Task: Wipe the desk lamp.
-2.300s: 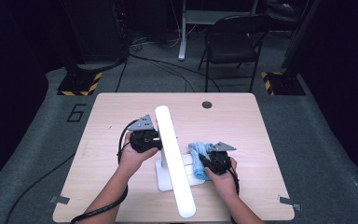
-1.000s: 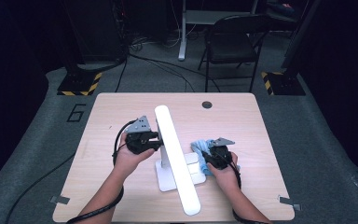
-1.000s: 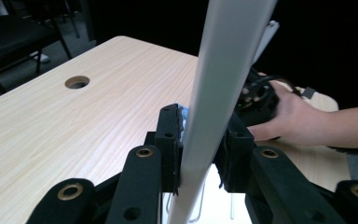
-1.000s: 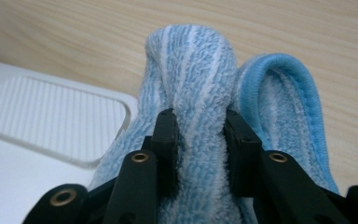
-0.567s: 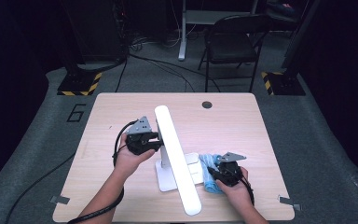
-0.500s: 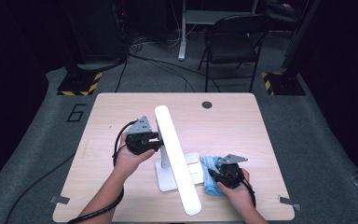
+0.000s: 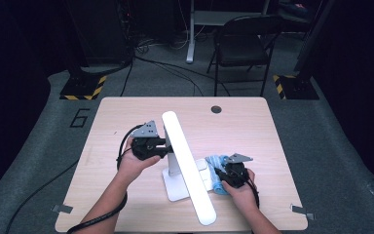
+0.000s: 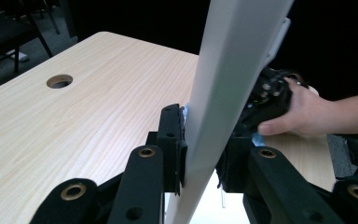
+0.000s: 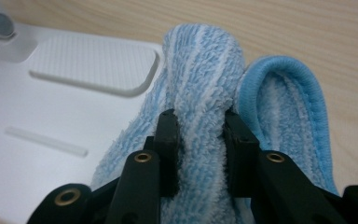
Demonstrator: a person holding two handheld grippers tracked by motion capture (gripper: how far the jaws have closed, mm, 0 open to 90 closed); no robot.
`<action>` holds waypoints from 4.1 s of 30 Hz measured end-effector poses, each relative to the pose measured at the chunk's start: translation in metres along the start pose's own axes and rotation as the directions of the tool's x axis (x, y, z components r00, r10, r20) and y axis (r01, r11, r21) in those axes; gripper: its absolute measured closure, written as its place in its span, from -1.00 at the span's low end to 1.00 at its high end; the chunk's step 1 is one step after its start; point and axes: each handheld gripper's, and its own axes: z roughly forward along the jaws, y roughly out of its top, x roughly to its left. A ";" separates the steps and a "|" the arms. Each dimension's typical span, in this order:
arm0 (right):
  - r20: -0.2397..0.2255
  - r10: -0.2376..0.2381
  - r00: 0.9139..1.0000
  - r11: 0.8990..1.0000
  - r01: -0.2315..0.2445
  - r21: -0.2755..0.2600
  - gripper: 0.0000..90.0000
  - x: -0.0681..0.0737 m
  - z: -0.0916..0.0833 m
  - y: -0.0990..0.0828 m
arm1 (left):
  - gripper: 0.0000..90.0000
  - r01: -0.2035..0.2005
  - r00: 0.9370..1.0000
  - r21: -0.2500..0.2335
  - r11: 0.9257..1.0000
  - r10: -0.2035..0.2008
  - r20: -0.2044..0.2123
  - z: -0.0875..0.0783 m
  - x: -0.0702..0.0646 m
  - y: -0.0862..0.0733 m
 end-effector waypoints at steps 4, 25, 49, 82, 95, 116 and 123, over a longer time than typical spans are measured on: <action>0.015 0.001 1.000 1.000 -0.001 0.006 0.56 -0.005 0.019 0.018 | 0.65 0.001 1.000 -0.014 1.000 -0.001 0.010 0.001 0.001 -0.001; 0.013 -0.021 1.000 1.000 0.021 0.009 0.56 0.001 0.014 0.015 | 0.63 0.012 0.999 -0.019 1.000 -0.013 -0.038 -0.001 0.001 -0.003; -0.034 0.006 0.999 1.000 -0.006 -0.001 0.54 0.004 -0.006 -0.006 | 0.63 0.031 0.999 -0.041 0.999 -0.031 -0.009 -0.001 0.004 -0.005; -0.028 0.064 0.998 0.998 -0.065 -0.021 0.50 -0.011 0.027 0.025 | 0.62 0.041 0.999 -0.055 0.998 -0.042 -0.012 -0.002 0.005 -0.008; -0.079 0.072 0.994 0.997 -0.074 -0.017 0.52 -0.009 0.002 0.005 | 0.61 0.049 0.998 -0.059 0.997 -0.051 -0.021 -0.002 0.005 -0.008; -0.103 0.030 0.994 0.995 -0.040 -0.097 0.50 0.012 -0.031 0.004 | 0.62 0.059 0.997 -0.070 0.996 -0.063 -0.048 0.007 0.007 -0.004; -0.126 0.034 0.991 0.995 -0.045 -0.090 0.49 0.023 -0.029 0.001 | 0.62 0.059 0.996 -0.066 0.996 -0.063 -0.070 0.020 0.008 0.003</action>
